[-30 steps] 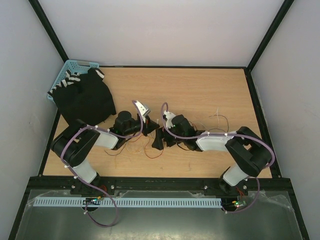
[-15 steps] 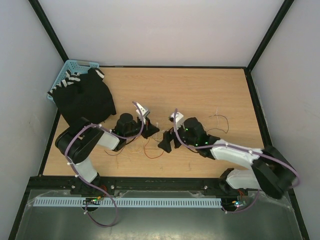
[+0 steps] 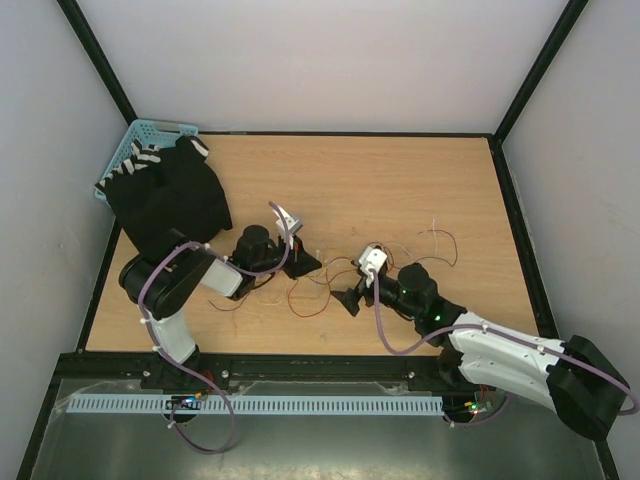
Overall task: Zip-tie the wires
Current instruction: Tie the cable at the center of the board.
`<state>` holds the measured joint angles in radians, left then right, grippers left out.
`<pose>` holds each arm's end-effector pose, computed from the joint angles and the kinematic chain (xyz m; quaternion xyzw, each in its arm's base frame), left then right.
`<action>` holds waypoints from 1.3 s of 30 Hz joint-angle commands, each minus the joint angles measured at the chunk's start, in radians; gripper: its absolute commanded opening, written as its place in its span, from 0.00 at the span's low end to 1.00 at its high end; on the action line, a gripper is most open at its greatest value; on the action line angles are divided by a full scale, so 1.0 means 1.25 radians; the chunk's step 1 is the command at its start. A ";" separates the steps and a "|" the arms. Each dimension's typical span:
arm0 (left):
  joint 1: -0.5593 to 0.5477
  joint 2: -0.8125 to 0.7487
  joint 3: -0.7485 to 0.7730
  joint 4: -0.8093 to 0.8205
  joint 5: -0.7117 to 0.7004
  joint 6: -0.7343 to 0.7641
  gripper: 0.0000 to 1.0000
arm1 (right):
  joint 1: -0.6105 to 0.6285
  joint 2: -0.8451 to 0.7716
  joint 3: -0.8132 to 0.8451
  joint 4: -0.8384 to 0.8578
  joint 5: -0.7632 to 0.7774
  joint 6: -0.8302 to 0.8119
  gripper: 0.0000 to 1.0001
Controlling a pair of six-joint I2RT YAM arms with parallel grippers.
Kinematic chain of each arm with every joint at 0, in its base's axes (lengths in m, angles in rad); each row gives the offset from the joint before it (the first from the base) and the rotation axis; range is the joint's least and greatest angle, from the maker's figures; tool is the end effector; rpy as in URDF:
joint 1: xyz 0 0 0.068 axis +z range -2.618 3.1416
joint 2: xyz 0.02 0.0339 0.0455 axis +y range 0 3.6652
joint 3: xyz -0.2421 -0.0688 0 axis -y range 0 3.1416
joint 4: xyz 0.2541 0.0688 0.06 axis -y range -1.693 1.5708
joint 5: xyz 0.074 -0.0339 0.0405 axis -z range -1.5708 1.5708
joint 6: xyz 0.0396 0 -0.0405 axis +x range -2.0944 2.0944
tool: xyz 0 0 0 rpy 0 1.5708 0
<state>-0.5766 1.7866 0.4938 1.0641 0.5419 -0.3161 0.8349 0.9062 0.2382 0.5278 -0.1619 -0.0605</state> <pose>0.2440 -0.1831 0.0976 0.2630 0.7266 -0.4477 0.4499 0.1425 0.1668 0.1780 -0.3735 0.6553 0.3034 0.5823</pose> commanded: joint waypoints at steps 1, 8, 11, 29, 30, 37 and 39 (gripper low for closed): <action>0.025 0.021 0.028 0.022 0.078 -0.007 0.00 | 0.034 -0.025 -0.033 0.150 0.077 -0.157 0.99; 0.072 0.063 0.082 0.012 0.211 -0.021 0.00 | 0.140 -0.002 -0.057 0.157 0.198 -0.297 0.99; 0.079 0.083 0.103 -0.004 0.239 -0.017 0.00 | 0.221 0.014 -0.073 0.148 0.285 -0.325 0.99; 0.108 0.134 0.157 -0.051 0.341 -0.040 0.00 | 0.445 0.174 0.020 -0.088 0.445 -0.399 0.99; 0.108 0.136 0.157 -0.051 0.344 -0.044 0.00 | 0.452 0.182 0.021 -0.089 0.446 -0.403 0.99; 0.108 0.141 0.156 -0.052 0.346 -0.060 0.00 | 0.474 0.201 0.023 -0.068 0.405 -0.439 0.99; 0.108 0.141 0.155 -0.055 0.343 -0.064 0.00 | 0.476 0.219 0.023 -0.036 0.387 -0.453 0.99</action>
<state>-0.4465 1.9549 0.6727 0.9886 0.9443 -0.3836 1.4155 1.1500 0.2398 0.4301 0.3550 -0.5858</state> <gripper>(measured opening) 0.003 0.993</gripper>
